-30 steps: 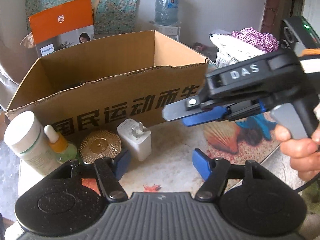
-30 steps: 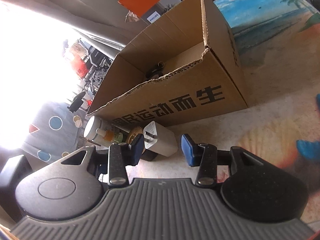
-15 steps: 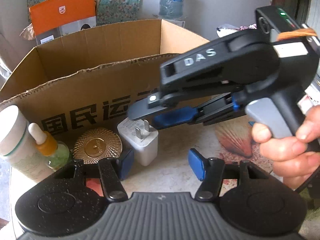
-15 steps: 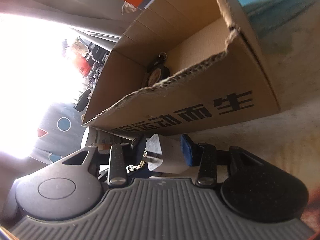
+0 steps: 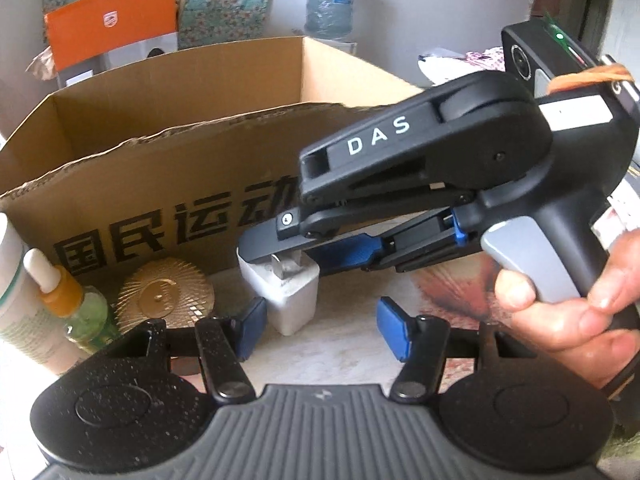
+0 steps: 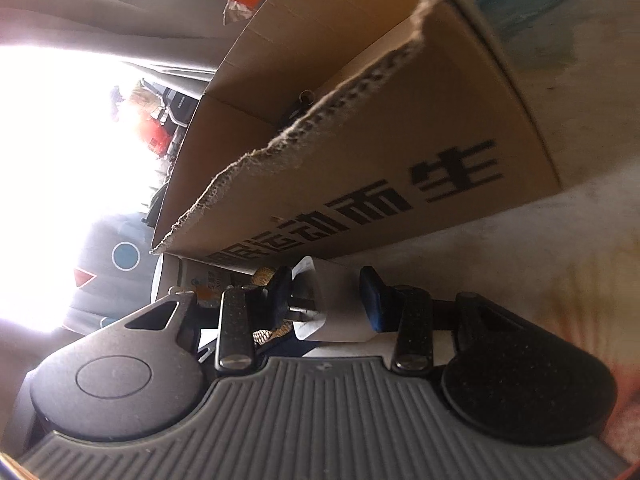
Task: Organize rigid objects
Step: 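Close both grippers on the white plug charger, then hold the white charger between both grippers just above the table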
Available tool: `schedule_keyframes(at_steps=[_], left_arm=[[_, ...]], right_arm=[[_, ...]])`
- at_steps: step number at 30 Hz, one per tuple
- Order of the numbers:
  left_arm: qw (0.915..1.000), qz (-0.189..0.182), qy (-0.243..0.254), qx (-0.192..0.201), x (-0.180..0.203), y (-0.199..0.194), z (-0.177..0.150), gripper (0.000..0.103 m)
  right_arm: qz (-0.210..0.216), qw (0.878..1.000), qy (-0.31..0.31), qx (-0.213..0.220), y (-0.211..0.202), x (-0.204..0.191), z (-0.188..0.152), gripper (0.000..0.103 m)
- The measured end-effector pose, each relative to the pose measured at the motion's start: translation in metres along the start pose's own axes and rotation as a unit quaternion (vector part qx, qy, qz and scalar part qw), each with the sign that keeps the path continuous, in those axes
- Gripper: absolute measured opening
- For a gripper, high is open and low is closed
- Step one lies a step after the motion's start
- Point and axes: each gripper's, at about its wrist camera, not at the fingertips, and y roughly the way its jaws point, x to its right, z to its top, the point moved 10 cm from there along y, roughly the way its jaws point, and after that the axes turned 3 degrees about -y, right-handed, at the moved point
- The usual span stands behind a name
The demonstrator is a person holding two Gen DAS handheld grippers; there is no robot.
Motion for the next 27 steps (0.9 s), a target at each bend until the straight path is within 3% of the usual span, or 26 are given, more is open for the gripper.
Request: schedule_keyframes(at_steps=[15,27], left_arm=[[0.9945,-0.092,0.051,0.004,0.053,0.004,-0.009,0.061],[0.9944,-0.083,0.065,0.008,0.056,0.004,-0.006,0.056]], right_arm=[[-0.047,0.996,0.048,0.052,-0.059,0.023,-0.023,0.038],[-0.019,0.992,0.102,0.071,-0.079,0.044,-0.027,0.038]])
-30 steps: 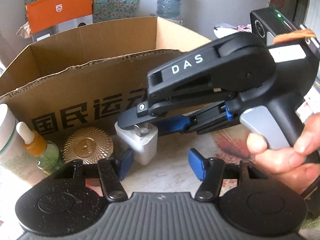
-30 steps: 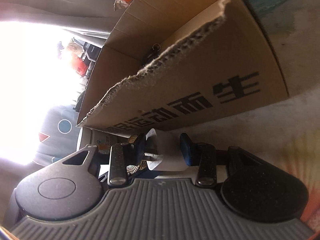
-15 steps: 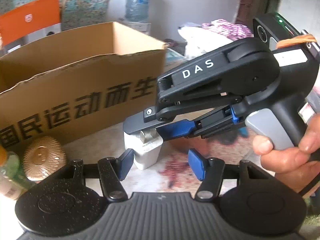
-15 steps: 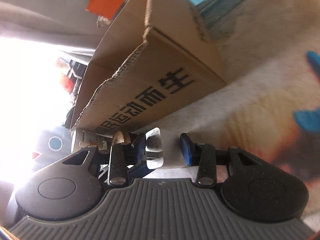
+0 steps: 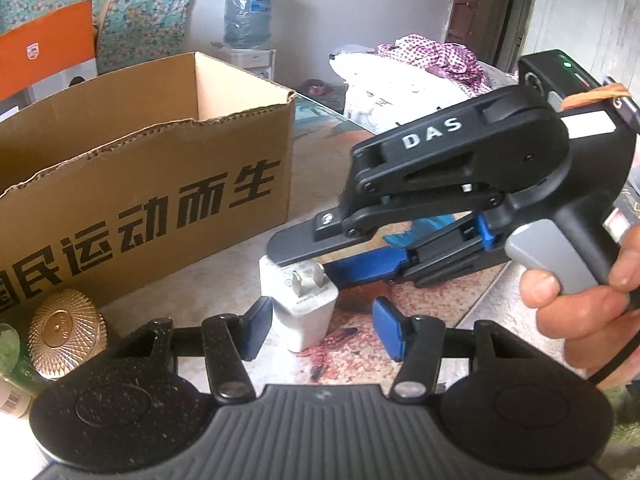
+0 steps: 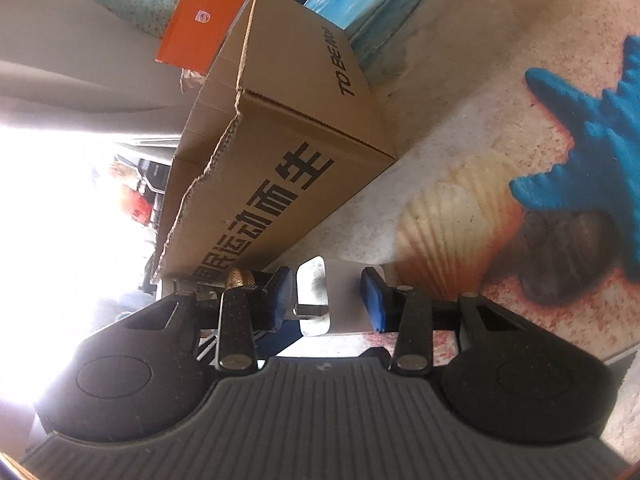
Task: Organize rigid objects
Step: 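Hold the white charger between both grippers just above the table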
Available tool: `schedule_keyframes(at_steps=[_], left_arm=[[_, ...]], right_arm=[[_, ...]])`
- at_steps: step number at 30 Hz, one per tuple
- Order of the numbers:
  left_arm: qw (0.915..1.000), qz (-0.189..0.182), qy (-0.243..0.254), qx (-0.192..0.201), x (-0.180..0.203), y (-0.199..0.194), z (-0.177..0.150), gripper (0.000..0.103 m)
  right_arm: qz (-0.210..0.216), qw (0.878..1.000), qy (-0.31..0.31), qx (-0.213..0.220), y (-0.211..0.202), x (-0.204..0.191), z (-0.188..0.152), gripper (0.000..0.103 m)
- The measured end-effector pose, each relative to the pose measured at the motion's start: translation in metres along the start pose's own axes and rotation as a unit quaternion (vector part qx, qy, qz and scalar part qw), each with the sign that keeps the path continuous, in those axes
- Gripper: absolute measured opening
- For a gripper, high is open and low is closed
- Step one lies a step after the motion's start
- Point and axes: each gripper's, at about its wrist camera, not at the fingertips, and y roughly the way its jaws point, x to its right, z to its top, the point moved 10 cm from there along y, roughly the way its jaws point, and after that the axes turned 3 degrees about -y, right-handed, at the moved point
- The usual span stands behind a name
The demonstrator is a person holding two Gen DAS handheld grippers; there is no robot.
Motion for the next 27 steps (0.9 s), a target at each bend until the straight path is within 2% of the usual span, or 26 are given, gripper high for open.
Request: schedule_keyframes(at_steps=[7,12,19,27], left_arm=[[0.9999,0.016,0.0,-0.007,-0.007,0.006,-0.003,0.047],[0.9997,0.02,0.006,-0.009,-0.007,0.009,-0.005,0.036],[0.9996,0.013,0.016,-0.018,-0.011,0.009,-0.001,0.035],[0.9995,0.009,0.011,-0.028,-0.012,0.013,0.002,0.036]], right_arm=[[0.005,1.0,0.009,0.006,-0.006,0.008,0.003,0.038],[0.006,1.0,0.017,0.006,-0.005,0.011,0.002,0.038],[0.015,0.999,0.03,0.003,-0.003,0.011,0.001,0.033],[0.02,0.999,0.046,0.004,0.003,0.012,0.001,0.033]])
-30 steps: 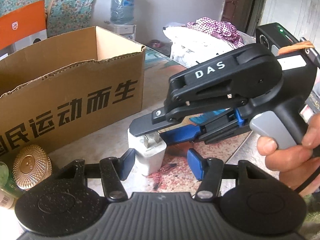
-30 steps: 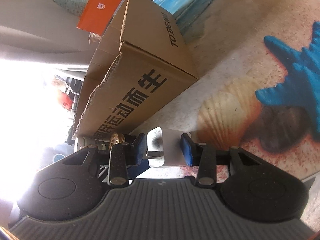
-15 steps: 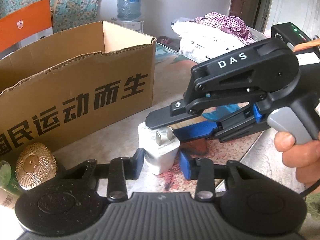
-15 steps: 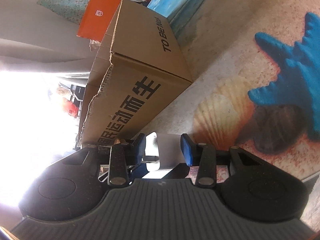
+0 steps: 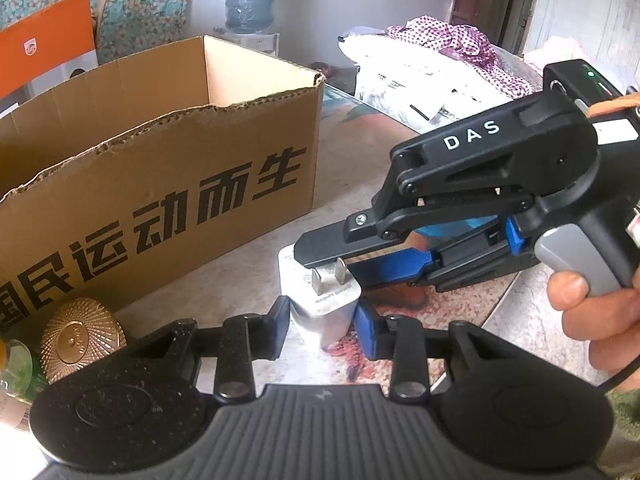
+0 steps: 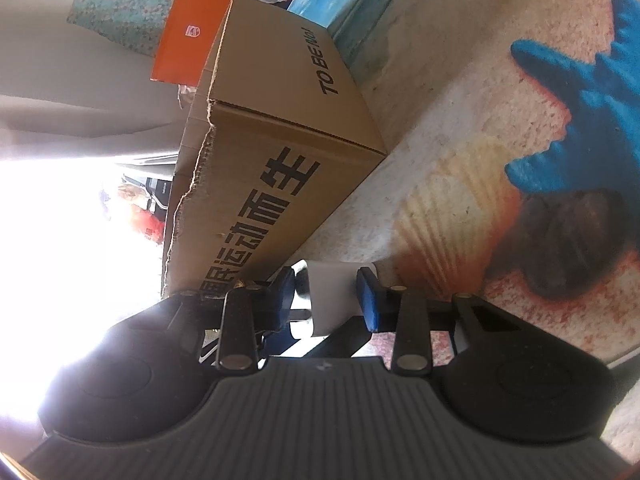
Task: Organize rigid objects
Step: 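Hold the white charger between both grippers just above the table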
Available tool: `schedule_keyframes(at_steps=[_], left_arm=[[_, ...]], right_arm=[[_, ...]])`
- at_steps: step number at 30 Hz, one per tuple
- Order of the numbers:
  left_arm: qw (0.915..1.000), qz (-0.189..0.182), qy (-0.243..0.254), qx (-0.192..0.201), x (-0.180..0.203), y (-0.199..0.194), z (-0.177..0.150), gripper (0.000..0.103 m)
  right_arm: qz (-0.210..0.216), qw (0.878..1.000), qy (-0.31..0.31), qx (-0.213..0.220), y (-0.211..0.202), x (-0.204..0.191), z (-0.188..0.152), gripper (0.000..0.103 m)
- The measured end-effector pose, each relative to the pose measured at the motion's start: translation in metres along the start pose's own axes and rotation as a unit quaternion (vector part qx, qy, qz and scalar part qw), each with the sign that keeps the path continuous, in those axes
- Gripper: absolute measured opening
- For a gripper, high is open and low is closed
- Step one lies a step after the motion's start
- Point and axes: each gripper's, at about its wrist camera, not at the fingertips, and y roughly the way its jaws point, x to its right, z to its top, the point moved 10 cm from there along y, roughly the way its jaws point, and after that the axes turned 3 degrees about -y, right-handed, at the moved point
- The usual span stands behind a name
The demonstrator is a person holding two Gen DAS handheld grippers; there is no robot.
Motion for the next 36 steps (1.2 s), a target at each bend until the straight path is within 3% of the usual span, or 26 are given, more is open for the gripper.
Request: schedule_keyframes(at_steps=[5,36], left_arm=[[1.0,0.006,-0.002,-0.001,0.002,0.006,0.002,0.04],[0.9994,0.026,-0.021,-0.006,0.003,0.016,0.002,0.038]], right_arm=[[0.003,1.0,0.004,0.001,0.0,0.002,0.001,0.034],[0.001,1.0,-0.005,0.005,0.001,0.0,0.003,0.035]])
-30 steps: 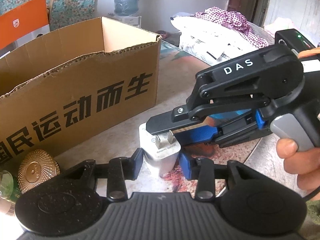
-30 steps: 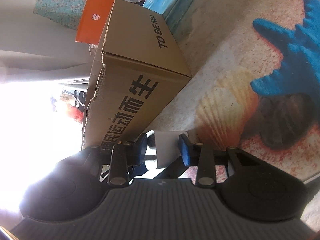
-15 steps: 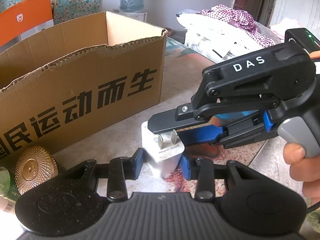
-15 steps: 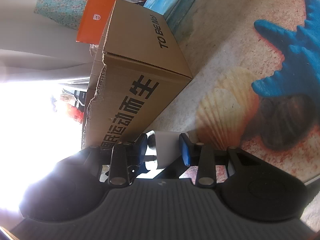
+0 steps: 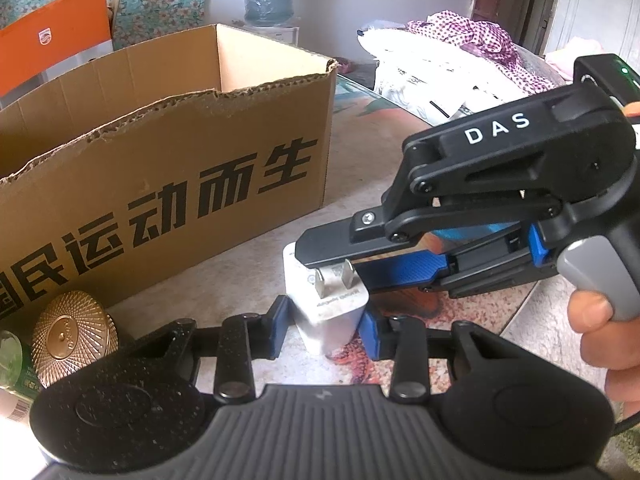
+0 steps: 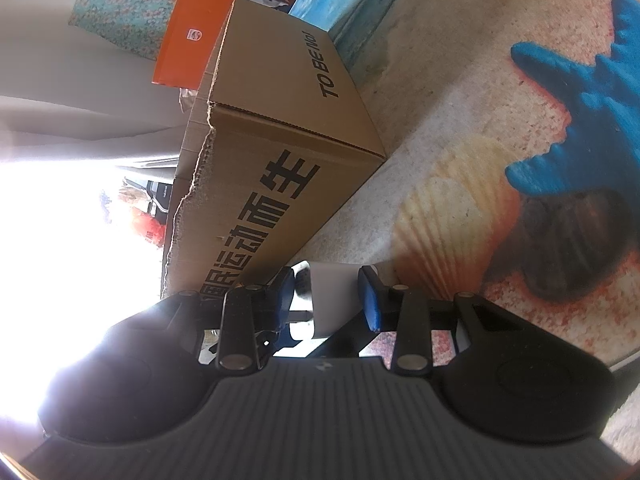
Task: Organize rigid objects
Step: 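Hold the white charger between both grippers just above the table, then carry the white charger into the box with both grippers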
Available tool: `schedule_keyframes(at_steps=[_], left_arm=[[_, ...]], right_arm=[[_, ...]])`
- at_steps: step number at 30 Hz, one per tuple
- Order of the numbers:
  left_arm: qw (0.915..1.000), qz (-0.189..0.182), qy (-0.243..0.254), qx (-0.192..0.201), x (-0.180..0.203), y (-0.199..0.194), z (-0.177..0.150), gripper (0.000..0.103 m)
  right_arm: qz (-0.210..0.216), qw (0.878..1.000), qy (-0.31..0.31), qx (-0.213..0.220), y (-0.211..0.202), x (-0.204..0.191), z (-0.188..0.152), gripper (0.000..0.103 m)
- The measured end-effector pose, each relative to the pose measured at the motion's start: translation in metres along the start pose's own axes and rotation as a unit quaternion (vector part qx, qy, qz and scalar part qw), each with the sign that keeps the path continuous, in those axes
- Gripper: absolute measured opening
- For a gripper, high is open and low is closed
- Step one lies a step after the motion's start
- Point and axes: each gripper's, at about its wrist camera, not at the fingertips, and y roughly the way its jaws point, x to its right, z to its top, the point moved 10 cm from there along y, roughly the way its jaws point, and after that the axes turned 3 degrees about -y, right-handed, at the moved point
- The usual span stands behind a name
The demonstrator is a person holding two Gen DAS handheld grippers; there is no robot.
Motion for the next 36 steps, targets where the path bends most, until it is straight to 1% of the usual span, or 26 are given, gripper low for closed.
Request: schedule_keyframes(at_steps=[8,15,20,29,36], left_arm=[[1.0,0.002,-0.005,-0.001,-0.0012,-0.0013,0.0005,0.036],[0.9999,0.008,-0.008,-0.004,0.0001,-0.002,0.0014,0.035],[0.9998,0.014,-0.014,-0.006,0.0014,-0.0035,0.0033,0.031],[0.9996,0.019,-0.02,-0.009,0.001,-0.0035,0.0023,0.029],[0.9993,0.024,-0.028,-0.006,0.0021,-0.0041,0.0014,0.029]], right_arm=[[-0.009,1.0,-0.02,0.002,0.0006,-0.0043,-0.0007,0.035],[-0.008,1.0,-0.019,0.002,0.0009,-0.0041,-0.0017,0.035],[-0.01,1.0,-0.022,0.003,-0.0001,-0.0047,-0.003,0.035],[-0.013,1.0,-0.02,0.003,-0.0004,-0.0053,-0.0063,0.035],[-0.025,0.999,-0.021,-0.001,-0.0059,-0.0055,-0.0086,0.035]])
